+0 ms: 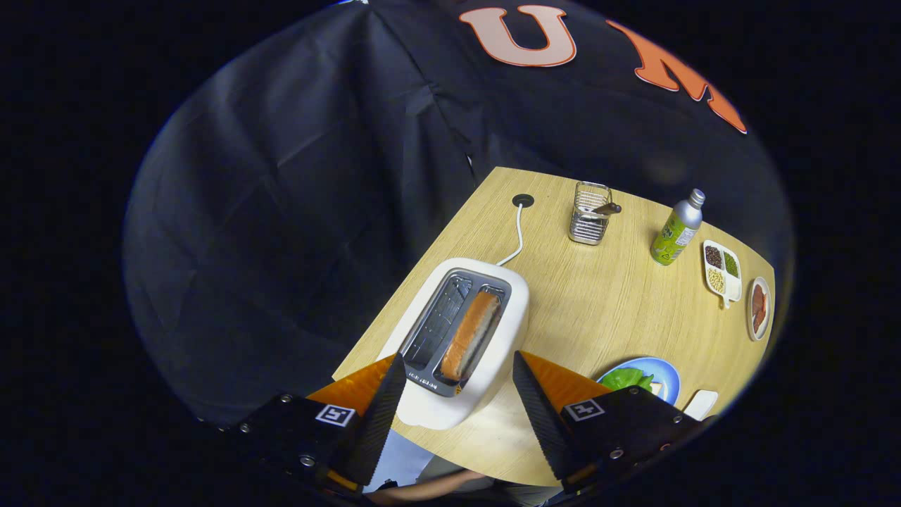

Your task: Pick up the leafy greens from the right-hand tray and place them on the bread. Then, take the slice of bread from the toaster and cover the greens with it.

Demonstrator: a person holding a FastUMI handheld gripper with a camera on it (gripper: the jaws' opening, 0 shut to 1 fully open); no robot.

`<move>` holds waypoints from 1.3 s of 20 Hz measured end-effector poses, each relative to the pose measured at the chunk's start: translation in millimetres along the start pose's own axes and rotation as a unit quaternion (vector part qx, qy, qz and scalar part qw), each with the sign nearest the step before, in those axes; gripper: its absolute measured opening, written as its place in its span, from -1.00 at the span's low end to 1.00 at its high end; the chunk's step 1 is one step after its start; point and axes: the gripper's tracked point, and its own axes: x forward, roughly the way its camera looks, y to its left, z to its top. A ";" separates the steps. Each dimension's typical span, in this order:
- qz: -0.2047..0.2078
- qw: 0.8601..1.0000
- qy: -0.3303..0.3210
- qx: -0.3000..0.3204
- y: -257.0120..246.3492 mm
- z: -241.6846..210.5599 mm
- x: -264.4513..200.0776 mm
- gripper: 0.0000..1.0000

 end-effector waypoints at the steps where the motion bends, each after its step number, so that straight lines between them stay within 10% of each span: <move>1: -0.001 1.000 0.002 0.009 2.3 1.9 5.6 0.82; 8: -0.034 0.995 0.046 0.076 -6.0 -1.9 36.9 0.43; 18: -0.057 0.992 0.043 0.104 -16.8 -0.8 48.7 -0.65; 26: 0.007 0.994 -0.018 0.108 -13.8 7.3 -5.0 -0.73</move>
